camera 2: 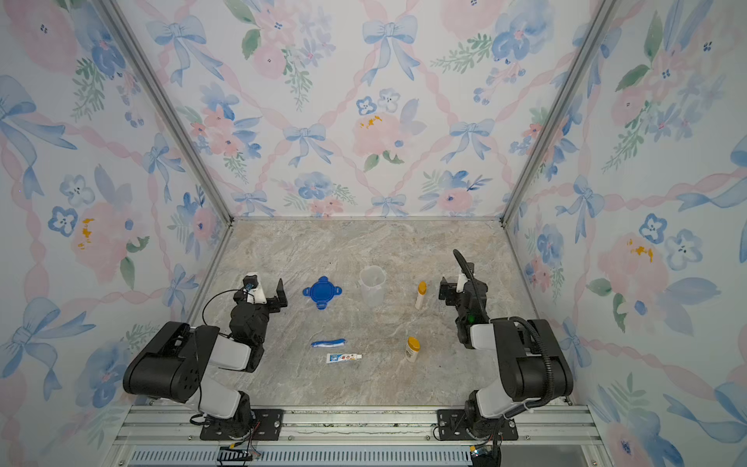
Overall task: Pack away toiletry kits
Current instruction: Pick up the toiletry item from the center of the board.
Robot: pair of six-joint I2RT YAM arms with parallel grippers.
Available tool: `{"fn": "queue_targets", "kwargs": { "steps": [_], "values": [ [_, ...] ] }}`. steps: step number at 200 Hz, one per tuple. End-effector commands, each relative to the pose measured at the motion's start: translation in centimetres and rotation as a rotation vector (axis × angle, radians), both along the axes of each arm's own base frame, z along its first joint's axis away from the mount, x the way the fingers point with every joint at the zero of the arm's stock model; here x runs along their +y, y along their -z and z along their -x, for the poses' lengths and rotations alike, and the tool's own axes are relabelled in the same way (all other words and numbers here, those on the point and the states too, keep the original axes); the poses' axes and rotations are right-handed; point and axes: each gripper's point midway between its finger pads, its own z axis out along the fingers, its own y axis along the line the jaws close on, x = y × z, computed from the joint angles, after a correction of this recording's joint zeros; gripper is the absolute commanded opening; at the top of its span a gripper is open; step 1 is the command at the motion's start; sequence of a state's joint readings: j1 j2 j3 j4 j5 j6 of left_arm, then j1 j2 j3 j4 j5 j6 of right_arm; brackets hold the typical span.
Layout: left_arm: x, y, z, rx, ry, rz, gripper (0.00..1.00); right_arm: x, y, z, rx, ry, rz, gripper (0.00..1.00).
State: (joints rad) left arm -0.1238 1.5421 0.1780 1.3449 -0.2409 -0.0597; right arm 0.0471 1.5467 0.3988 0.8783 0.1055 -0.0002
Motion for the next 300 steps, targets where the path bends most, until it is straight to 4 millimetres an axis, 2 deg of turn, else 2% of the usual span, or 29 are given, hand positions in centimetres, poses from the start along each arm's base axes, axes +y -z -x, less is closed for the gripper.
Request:
{"fn": "queue_targets", "kwargs": {
  "steps": [1, 173, 211, 233, 251, 264, 275, 290, 300],
  "values": [
    [-0.3, -0.1, -0.3, -0.002, 0.016, -0.012, 0.98, 0.1, -0.4, -0.1, -0.015, -0.001, -0.005, 0.97],
    [-0.2, -0.2, -0.3, -0.006, 0.014, -0.009, 0.98, 0.1, -0.3, -0.1, -0.014, -0.003, -0.007, 0.97],
    [0.7, -0.1, -0.2, -0.005, -0.037, 0.008, 0.98, -0.4, -0.3, -0.1, -0.015, -0.009, -0.050, 0.97],
    [0.8, -0.3, -0.2, -0.013, -0.042, 0.008, 0.98, -0.6, -0.5, -0.2, -0.011, 0.037, -0.010, 0.97],
    [1.4, -1.9, -0.4, -0.022, -0.102, 0.006, 0.98, -1.6, -2.6, 0.3, -0.002, 0.118, 0.020, 0.97],
    [0.9, -3.7, -0.4, -0.012, -0.127, -0.024, 0.98, -1.2, -6.1, 1.1, -0.025, 0.107, 0.035, 0.97],
    [1.1, -5.6, 0.2, -0.028, -0.223, 0.001, 0.98, -1.0, -9.0, 2.1, -0.048, 0.126, 0.045, 0.97],
    [-0.9, -7.5, -0.2, 0.008, -0.212, 0.066, 0.98, 0.1, -11.9, 3.5, -0.017, 0.121, 0.022, 0.97],
    [-2.8, -8.6, -0.4, 0.051, -0.152, 0.131, 0.98, 1.6, -12.8, 4.4, 0.052, 0.073, 0.025, 0.97]
  ]
}}
